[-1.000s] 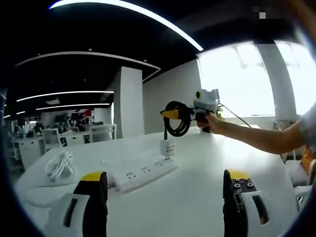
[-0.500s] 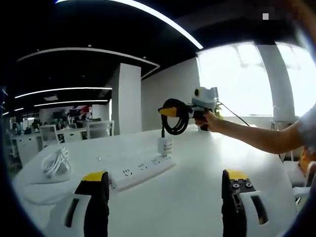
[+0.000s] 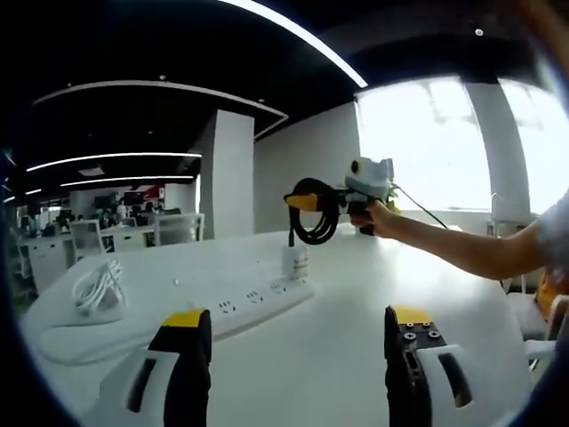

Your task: Straighten the power strip on the desk, plug the charger into it

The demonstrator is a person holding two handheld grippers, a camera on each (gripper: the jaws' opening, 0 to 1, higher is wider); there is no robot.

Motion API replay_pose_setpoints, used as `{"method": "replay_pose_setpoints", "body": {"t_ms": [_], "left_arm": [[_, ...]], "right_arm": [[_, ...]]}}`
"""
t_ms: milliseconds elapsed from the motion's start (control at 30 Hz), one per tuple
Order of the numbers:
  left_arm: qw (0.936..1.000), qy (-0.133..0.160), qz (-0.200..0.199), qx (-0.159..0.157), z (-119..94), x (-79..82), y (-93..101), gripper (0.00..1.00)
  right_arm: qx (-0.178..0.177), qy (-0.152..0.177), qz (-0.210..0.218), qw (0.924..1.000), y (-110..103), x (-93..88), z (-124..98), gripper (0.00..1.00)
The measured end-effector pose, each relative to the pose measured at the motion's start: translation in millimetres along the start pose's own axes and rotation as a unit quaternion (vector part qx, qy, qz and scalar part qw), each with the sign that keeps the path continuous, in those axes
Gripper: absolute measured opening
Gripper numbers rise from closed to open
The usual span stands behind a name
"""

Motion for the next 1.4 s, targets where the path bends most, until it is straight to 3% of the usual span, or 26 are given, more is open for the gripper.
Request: {"method": "replay_pose_setpoints", "body": {"t_ms": [267, 533, 867, 1033, 1167, 1400], "left_arm": [[1.0000, 0.006, -0.006, 0.001, -0.7, 4.1, -1.9, 0.81], [0.9999, 0.002, -0.003, -0.010, 9.6, 9.3, 0.9, 0.81], [0.9996, 0.008, -0.019, -0.019, 10.9, 9.8, 2.1, 0.81], [0.9996, 0.006, -0.021, -0.018, 11.5, 9.0, 1.9, 0.81], [0.9995, 0.006, -0.025, -0.018, 10.8, 8.0, 1.7, 0.81], [0.9993, 0.009, -0.030, -0.021, 9.6, 8.2, 2.0, 0.81]], "right_arm": [[0.002, 0.011, 0.002, 0.9999, -3.7, -3.1, -3.8, 0.05], [-0.008, -0.001, -0.017, 0.9998, -8.7, -5.8, -9.1, 0.05], [-0.006, -0.008, -0.012, 0.9999, -14.4, -4.8, -14.1, 0.05], [-0.015, -0.002, 0.003, 0.9999, -17.7, -6.2, -14.8, 0.07], [-0.018, -0.009, 0.053, 0.9984, -16.6, -8.3, -16.9, 0.16], [-0.013, -0.007, 0.068, 0.9976, -16.0, -9.9, -17.1, 0.19]]}}
Point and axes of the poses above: the point that each gripper's makers call its tool centre point, and the gripper's own axes: z roughly forward along the fingers, y roughly to its right, x roughly out of its top, the point moved 8 cm from there along -z, roughly backward along the fingers, and after that the axes turned 5 degrees about -y, right-handed, at the moved point
